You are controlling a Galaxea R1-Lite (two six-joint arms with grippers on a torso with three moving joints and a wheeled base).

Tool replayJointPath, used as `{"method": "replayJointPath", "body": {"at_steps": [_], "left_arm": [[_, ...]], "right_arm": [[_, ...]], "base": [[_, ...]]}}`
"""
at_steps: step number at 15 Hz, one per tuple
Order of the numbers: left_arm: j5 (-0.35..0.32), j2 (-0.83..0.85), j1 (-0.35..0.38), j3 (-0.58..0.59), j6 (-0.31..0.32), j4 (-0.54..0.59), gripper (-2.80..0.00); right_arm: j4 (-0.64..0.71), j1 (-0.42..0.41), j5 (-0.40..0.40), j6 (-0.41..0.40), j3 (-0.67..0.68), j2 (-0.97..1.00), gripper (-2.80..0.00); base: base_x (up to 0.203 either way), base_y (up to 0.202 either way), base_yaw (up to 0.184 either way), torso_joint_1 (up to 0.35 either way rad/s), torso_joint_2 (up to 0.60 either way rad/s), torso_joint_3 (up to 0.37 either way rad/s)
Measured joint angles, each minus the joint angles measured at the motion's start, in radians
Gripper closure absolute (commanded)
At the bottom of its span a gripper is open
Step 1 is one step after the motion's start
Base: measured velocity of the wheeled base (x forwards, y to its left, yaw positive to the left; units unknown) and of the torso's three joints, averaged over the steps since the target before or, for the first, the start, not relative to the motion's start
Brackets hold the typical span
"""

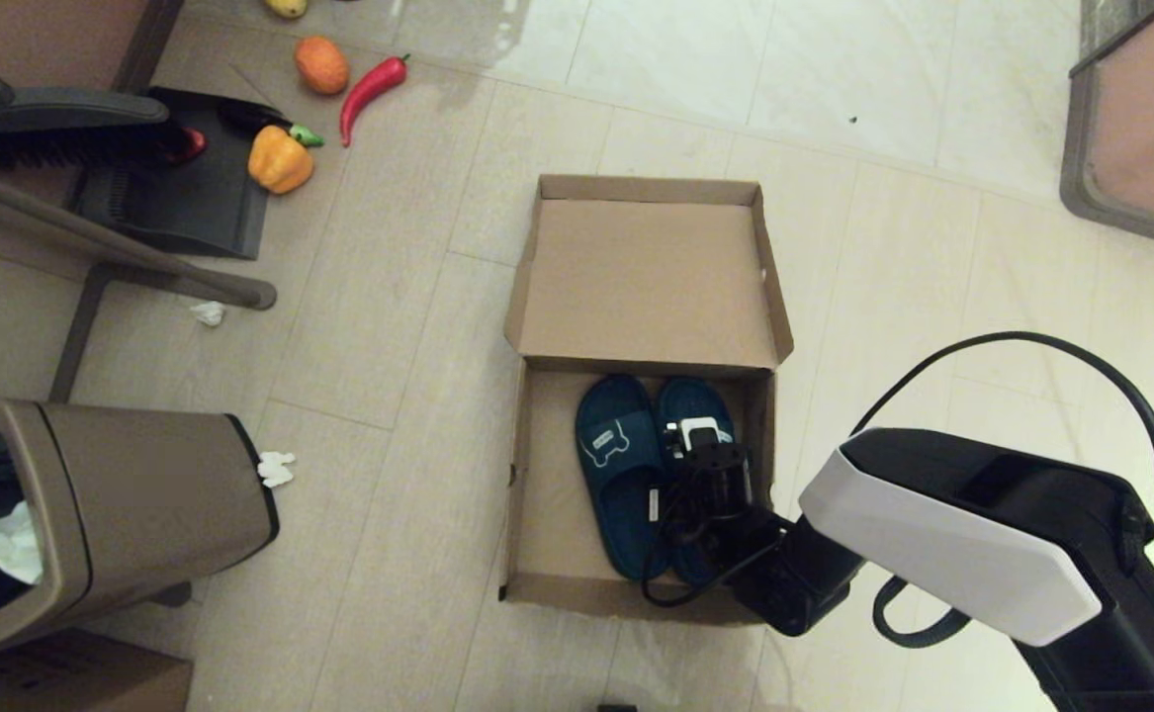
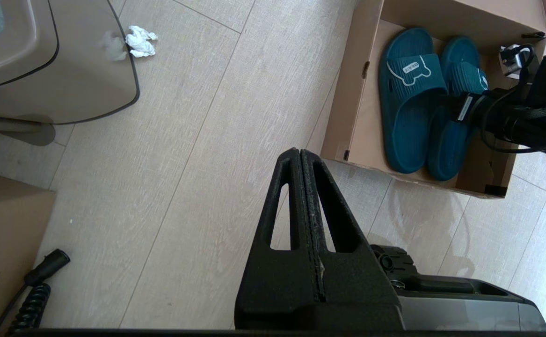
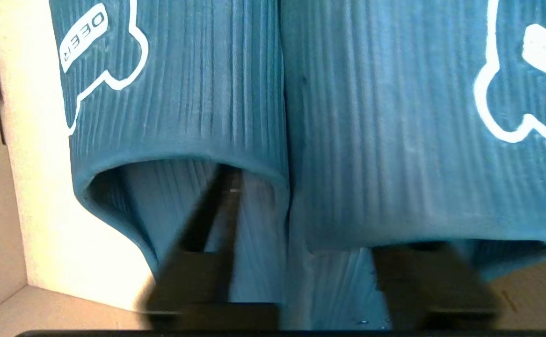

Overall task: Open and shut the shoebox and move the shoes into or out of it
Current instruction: Put the shoes into the shoe box

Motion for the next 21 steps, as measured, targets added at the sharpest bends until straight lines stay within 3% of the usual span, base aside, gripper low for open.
{"method": "replayJointPath", "body": {"at_steps": [5, 13, 19, 21], "left_arm": [[0.0, 0.0, 0.0, 0.0, 0.0, 0.0, 0.0], [0.0, 0.0, 0.0, 0.0, 0.0, 0.0, 0.0], [0.0, 0.0, 0.0, 0.0, 0.0, 0.0, 0.0], [0.0, 0.0, 0.0, 0.0, 0.0, 0.0, 0.0]], "right_arm": [[-0.003, 0.025, 0.01, -0.005, 0.108, -0.073, 0.0], [-0.112, 0.179, 0.021, -0.009, 0.405, -0.318, 0.0], [-0.094, 0.185, 0.005, -0.02, 0.609, -0.635, 0.0], [-0.085, 0.131, -0.003, -0.019, 0.716, -0.747, 0.0]], "base": [[0.0, 0.0, 0.0, 0.0, 0.0, 0.0], [0.0, 0.0, 0.0, 0.0, 0.0, 0.0], [0.0, 0.0, 0.0, 0.0, 0.0, 0.0], [0.0, 0.0, 0.0, 0.0, 0.0, 0.0]]}}
